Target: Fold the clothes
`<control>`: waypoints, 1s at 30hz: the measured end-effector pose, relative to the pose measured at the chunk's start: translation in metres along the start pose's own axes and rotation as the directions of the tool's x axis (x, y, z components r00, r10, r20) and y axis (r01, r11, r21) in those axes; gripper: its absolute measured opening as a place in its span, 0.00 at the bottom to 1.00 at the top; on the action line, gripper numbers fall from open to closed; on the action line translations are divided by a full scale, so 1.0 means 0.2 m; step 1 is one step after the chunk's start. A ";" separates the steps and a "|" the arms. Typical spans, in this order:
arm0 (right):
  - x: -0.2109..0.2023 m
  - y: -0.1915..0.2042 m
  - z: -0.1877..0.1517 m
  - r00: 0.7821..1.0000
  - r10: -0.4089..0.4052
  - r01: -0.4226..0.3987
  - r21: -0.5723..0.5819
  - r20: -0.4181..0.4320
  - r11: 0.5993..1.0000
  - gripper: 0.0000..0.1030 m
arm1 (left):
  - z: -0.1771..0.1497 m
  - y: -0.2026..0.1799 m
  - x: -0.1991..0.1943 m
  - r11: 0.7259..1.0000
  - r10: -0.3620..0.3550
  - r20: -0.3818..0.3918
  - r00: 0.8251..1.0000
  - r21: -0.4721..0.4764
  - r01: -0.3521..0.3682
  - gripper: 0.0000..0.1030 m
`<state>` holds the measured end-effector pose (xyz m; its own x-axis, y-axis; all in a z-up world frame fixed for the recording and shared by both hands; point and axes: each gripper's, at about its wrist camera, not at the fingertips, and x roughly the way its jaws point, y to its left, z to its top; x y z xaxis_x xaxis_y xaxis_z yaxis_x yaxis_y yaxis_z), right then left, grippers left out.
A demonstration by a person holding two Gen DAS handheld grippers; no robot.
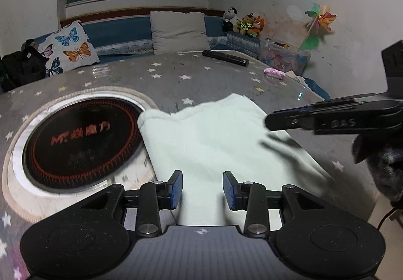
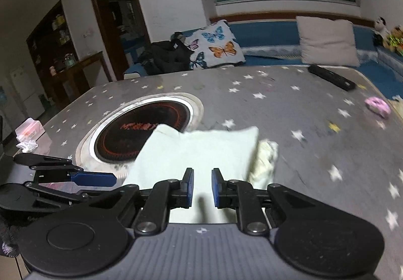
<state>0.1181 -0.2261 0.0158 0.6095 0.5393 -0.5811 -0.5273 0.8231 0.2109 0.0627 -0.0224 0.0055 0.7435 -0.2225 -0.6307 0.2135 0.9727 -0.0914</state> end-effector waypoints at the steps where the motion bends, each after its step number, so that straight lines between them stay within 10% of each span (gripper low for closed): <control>1: 0.03 0.01 0.02 1.000 0.002 -0.002 -0.007 0.002 1.000 0.14 | 0.02 0.01 0.02 1.000 0.003 -0.001 1.000 -0.003 -0.003 0.37; 30: 0.37 -0.21 0.11 0.999 -0.036 0.038 0.068 -0.031 0.997 0.17 | 0.24 0.19 0.41 0.998 0.036 -0.064 0.997 -0.051 -0.039 0.37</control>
<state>0.1977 -0.2177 -0.0191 0.6097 0.5034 -0.6122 -0.4618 0.8534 0.2418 0.1634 -0.0062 -0.0127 0.7088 -0.1830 -0.6813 0.1515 0.9827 -0.1063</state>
